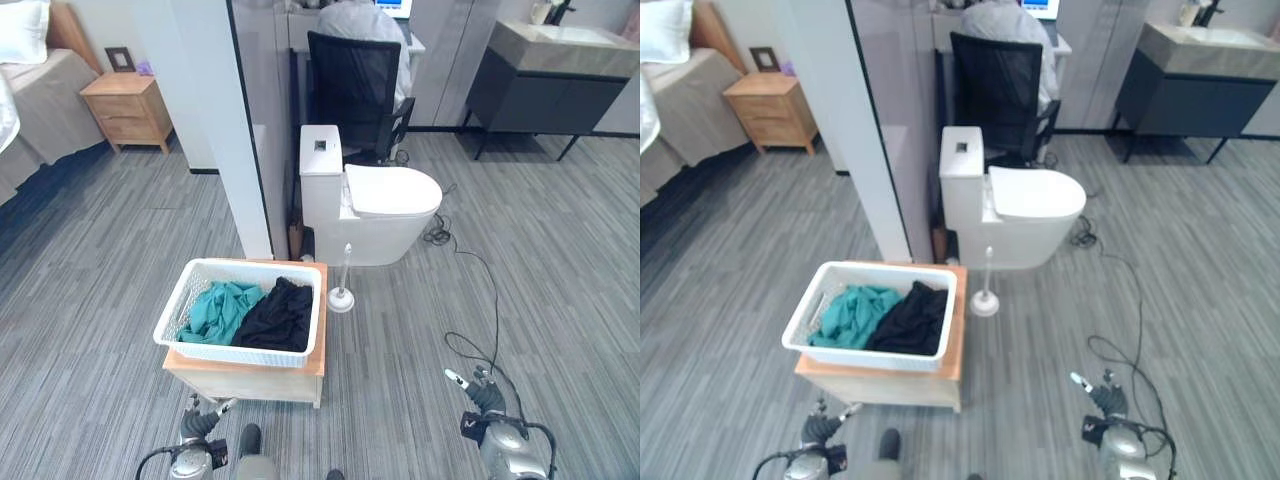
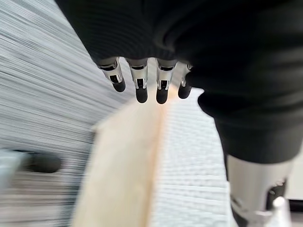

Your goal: Grab the laundry basket,head to the washer,open it,put in the laundry and shut it.

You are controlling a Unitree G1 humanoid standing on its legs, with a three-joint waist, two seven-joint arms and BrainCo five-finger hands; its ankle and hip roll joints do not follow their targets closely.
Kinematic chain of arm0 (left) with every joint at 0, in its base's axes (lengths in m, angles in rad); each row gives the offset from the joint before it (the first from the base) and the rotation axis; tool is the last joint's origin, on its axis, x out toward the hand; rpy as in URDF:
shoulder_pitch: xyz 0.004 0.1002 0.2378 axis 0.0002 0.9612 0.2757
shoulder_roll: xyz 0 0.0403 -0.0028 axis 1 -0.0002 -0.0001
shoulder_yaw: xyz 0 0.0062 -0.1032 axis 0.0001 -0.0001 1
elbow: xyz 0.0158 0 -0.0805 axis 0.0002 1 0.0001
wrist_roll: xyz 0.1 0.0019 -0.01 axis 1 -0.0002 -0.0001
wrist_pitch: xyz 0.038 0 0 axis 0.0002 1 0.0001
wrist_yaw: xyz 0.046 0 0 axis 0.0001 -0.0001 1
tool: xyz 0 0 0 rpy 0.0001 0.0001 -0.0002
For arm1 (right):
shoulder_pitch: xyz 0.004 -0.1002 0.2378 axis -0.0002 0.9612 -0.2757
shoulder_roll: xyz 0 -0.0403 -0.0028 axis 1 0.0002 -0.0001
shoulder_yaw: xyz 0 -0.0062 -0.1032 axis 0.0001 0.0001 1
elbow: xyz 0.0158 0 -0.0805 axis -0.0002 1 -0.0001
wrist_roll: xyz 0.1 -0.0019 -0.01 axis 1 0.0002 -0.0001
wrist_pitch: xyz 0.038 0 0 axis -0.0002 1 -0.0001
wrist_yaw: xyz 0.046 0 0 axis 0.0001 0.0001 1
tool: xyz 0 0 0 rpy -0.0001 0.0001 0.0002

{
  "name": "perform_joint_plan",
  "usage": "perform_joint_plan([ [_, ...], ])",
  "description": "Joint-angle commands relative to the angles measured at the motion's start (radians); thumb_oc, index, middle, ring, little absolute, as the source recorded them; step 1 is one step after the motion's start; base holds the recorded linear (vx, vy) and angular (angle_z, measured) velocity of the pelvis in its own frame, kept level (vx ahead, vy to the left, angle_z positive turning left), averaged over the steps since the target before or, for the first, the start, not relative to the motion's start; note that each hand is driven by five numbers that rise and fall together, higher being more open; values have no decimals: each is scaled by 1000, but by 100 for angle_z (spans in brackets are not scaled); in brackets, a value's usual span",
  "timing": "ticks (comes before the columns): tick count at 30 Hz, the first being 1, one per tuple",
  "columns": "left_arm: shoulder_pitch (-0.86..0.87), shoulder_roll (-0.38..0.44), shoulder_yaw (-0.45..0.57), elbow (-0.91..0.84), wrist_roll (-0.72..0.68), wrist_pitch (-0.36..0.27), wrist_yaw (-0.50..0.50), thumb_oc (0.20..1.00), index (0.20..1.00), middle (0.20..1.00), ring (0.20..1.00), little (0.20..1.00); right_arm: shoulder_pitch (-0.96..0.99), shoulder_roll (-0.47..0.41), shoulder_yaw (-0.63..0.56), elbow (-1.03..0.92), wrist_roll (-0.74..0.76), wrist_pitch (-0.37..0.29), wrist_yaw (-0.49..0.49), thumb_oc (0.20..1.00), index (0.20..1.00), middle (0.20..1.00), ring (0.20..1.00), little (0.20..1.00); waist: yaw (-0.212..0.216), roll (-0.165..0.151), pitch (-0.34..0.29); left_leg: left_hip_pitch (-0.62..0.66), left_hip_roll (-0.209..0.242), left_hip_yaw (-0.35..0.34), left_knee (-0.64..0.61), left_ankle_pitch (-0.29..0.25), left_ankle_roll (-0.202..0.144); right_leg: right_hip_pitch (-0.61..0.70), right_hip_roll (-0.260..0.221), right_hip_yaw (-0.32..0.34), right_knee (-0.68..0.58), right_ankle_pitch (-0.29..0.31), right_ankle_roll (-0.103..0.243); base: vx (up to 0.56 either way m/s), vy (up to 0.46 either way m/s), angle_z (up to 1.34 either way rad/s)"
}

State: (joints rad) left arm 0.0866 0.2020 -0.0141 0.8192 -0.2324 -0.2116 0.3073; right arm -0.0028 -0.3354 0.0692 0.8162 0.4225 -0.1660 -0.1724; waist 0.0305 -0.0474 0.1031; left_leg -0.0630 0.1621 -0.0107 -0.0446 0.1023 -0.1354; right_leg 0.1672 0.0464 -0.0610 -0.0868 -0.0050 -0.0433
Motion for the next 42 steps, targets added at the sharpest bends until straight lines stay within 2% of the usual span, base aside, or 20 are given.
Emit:
perform_joint_plan([
  [1,11,46,46,-54,54,-18,55,1000,1000,1000,1000,1000,0,-57,-40,-56,-35,-12,3,1000,1000,1000,1000,1000,50,11,-46,70,18,13,14,-28,38,-45,-118,11,3,11,112,142,144,-6],
  [3,37,45,63,-102,59,-15,51,1000,1000,1000,1000,1000,-2,-57,-43,-67,-40,-6,8,1000,1000,1000,1000,1000,60,12,-46,79,14,21,16,-35,40,-40,-128,12,5,12,116,114,120,5],
  [8,271,62,167,-471,132,-14,-7,1000,1000,1000,1000,1000,-14,-52,-53,-100,-69,21,50,1000,1000,1000,1000,1000,127,13,-43,97,-16,29,37,-87,65,-30,-169,5,18,11,133,99,111,-6],
  [9,277,61,169,-479,133,-9,-8,1000,1000,1000,1000,1000,-12,-51,-52,-101,-69,22,49,1000,1000,1000,1000,1000,126,12,-44,97,-16,30,39,-89,66,-30,-169,6,18,11,133,67,64,-3],
  [10,337,100,206,-629,214,-14,-26,1000,1000,1000,1000,1000,-14,-48,-57,-103,-74,17,57,1000,1000,1000,1000,1000,144,11,-39,93,-22,28,50,-102,70,-28,-177,-3,21,9,137,64,53,3],
  [11,356,120,224,-695,254,-13,-35,1000,1000,1000,1000,1000,-18,-45,-49,-105,-79,17,60,1000,1000,1000,1000,1000,152,9,-37,92,-26,26,53,-107,73,-27,-180,-6,20,8,140,64,53,6],
  [14,356,149,244,-774,288,-9,-51,1000,1000,1000,1000,1000,-20,-35,-40,-109,-74,22,72,1000,1000,1000,1000,1000,156,2,-32,88,-29,24,55,-110,75,-29,-184,-11,24,4,143,40,32,5],
  [15,318,193,237,-793,328,6,-63,1000,1000,1000,1000,1000,-39,-32,-21,-113,-72,32,80,1000,1000,1000,1000,1000,157,-3,-24,80,-31,21,56,-108,74,-36,-185,-17,30,2,144,9,28,5],
  [18,246,243,204,-757,365,28,-74,1000,1000,1000,1000,1000,-72,-31,10,-113,-78,45,90,1000,1000,1000,1000,1000,150,-6,-18,72,-30,20,50,-105,72,-45,-183,-21,31,2,145,-14,24,4],
  [19,134,293,153,-694,375,59,-75,1000,1000,1000,1000,1000,-123,-26,40,-117,-78,58,93,1000,1000,1000,1000,1000,142,-9,-5,57,-27,18,42,-95,68,-62,-180,-27,33,5,147,-79,22,7],
  [21,8,331,102,-634,371,88,-59,1000,1000,1000,1000,1000,-175,-20,70,-120,-77,65,83,1000,1000,1000,1000,1000,135,-15,11,37,-20,14,30,-82,65,-87,-174,-33,34,11,148,-117,-1,20],
  [25,-265,358,-13,-446,367,130,14,1000,1000,1000,1000,1000,-275,5,135,-141,-49,64,61,1000,1000,1000,1000,1000,115,-35,70,-28,-4,2,20,-58,56,-154,-159,-38,37,29,148,-156,-32,8],
  [26,-273,358,-16,-439,366,128,16,1000,1000,1000,1000,1000,-279,5,132,-140,-49,64,61,1000,1000,1000,1000,1000,116,-35,71,-33,-4,0,22,-57,56,-158,-159,-40,38,29,148,-248,-44,7],
  [27,-396,354,-58,-361,337,148,45,1000,1000,1000,1000,1000,-350,19,162,-145,-32,60,40,1000,1000,1000,1000,1000,109,-44,114,-80,-2,-7,30,-47,53,-203,-154,-42,45,42,149,-246,-31,7],
  [29,-494,353,-90,-287,297,163,65,1000,1000,1000,1000,1000,-419,32,194,-145,-15,59,21,1000,1000,1000,1000,1000,105,-48,153,-123,-1,-12,43,-38,51,-247,-151,-39,55,56,149,-244,-22,5],
  [32,-594,344,-118,-200,215,162,76,1000,1000,1000,1000,1000,-488,42,231,-136,-12,63,4,1000,1000,1000,1000,1000,102,-51,183,-163,0,-15,61,-32,51,-286,-151,-36,68,66,149,-155,12,-5],
  [34,-707,350,-107,-84,28,145,94,1000,1000,1000,1000,1000,-561,60,282,-132,-5,77,-16,1000,1000,1000,1000,1000,96,-45,216,-194,-1,-15,72,-19,49,-316,-153,-35,79,76,149,-110,46,0],
  [39,-814,421,-104,85,-47,149,107,1000,1000,1000,1000,1000,-591,79,347,-211,1,68,-29,1000,1000,1000,1000,1000,84,-42,258,-223,1,-9,91,-12,44,-356,-156,-27,96,88,149,-63,24,-3],
  [42,-843,444,-125,125,-59,149,97,1000,1000,1000,1000,1000,-584,77,362,-242,6,61,-26,1000,1000,1000,1000,1000,81,-39,271,-233,4,-6,100,-11,43,-369,-157,-24,104,90,149,-34,14,-4],
])
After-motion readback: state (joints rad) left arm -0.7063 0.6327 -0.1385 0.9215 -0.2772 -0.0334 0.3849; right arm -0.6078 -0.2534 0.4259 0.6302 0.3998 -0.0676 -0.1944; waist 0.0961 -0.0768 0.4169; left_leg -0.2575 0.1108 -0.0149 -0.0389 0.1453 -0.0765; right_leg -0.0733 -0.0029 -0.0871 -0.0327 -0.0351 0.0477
